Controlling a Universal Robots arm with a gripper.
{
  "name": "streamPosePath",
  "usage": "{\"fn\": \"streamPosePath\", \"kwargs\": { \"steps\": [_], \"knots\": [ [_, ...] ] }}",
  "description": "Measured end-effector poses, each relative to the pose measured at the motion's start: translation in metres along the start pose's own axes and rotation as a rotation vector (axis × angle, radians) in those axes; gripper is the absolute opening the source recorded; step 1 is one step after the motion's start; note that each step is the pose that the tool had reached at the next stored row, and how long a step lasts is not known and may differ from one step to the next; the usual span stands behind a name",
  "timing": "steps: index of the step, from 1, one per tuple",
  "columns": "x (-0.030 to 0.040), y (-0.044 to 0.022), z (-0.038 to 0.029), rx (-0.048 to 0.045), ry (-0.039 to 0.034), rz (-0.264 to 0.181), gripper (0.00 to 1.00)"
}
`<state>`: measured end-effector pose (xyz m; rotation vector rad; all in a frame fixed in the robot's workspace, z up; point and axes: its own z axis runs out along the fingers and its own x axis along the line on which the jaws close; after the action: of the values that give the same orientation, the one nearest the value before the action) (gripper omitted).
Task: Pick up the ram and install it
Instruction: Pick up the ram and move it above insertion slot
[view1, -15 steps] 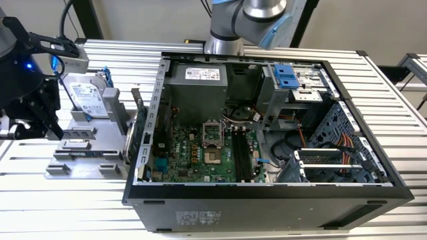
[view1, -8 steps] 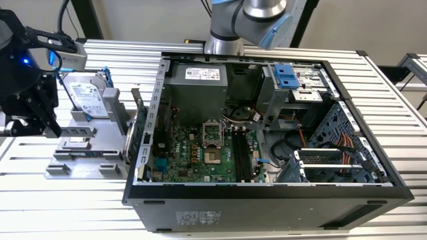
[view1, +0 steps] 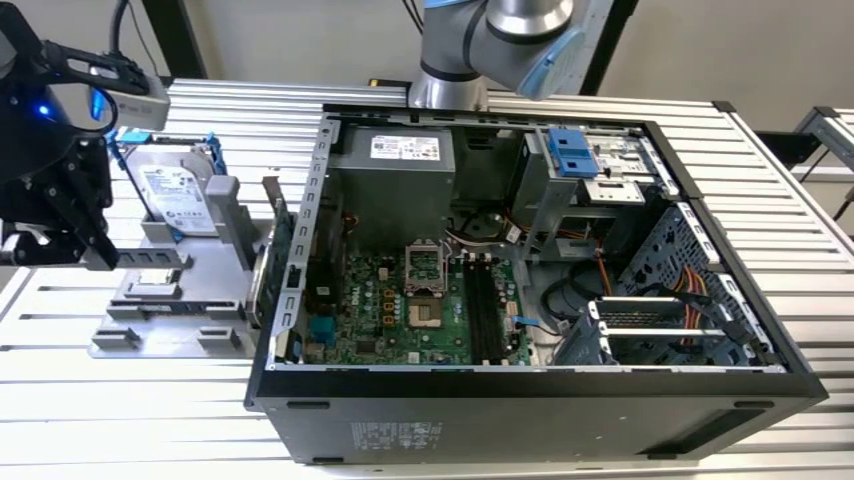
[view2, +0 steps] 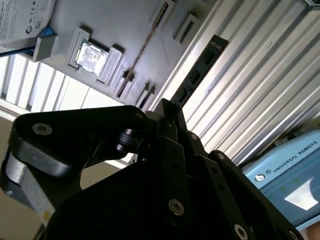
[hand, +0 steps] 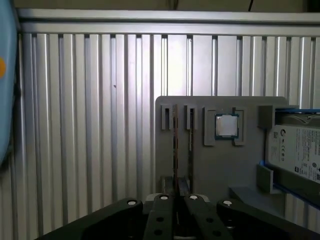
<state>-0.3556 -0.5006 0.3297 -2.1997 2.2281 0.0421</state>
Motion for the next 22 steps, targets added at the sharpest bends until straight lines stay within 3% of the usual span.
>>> {"fn": "streamPosePath", "kwargs": {
  "steps": [8, 22],
  "knots": [
    [-0.0001, 0.0001, -0.0053, 0.0001, -0.0001, 0.0, 0.0],
    [-0.0002, 0.0001, -0.0088, 0.0003, -0.0001, 0.0, 0.0]
  ]
}}
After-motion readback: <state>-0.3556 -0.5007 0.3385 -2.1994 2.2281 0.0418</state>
